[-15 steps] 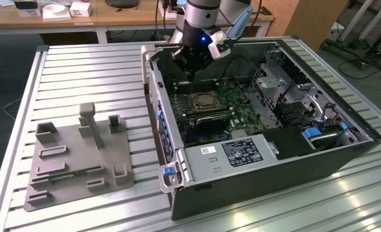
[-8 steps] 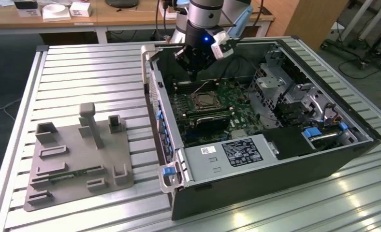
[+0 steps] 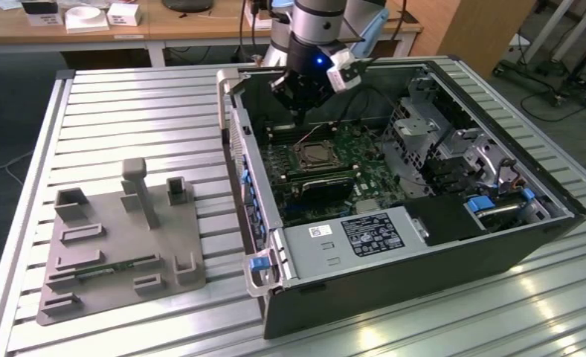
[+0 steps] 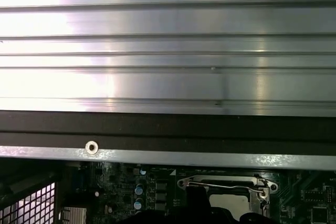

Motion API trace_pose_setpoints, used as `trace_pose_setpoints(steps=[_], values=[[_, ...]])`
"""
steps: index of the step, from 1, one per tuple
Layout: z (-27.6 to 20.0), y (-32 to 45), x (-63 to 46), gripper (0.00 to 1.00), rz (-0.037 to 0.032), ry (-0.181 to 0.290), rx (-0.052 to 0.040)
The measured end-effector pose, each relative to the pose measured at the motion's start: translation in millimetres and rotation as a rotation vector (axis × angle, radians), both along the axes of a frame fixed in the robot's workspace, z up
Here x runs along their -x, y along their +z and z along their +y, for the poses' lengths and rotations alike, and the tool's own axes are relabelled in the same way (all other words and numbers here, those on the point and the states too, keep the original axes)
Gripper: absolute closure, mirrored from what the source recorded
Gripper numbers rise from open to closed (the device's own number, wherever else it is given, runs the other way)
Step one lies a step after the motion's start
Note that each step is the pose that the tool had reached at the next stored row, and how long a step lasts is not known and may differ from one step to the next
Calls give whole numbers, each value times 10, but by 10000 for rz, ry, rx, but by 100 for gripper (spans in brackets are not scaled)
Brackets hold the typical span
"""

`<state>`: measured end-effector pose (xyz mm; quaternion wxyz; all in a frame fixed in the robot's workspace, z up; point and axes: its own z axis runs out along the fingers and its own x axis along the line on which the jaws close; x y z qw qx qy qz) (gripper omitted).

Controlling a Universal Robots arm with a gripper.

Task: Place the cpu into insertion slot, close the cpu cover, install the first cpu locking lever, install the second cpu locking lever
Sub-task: 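Install the first cpu locking lever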

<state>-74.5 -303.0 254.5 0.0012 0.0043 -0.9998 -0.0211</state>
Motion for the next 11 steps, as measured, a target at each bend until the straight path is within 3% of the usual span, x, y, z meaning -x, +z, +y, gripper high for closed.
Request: trace_pose_setpoints(steps=[11], values=[[7,-60,-50,90,-1,5,1]])
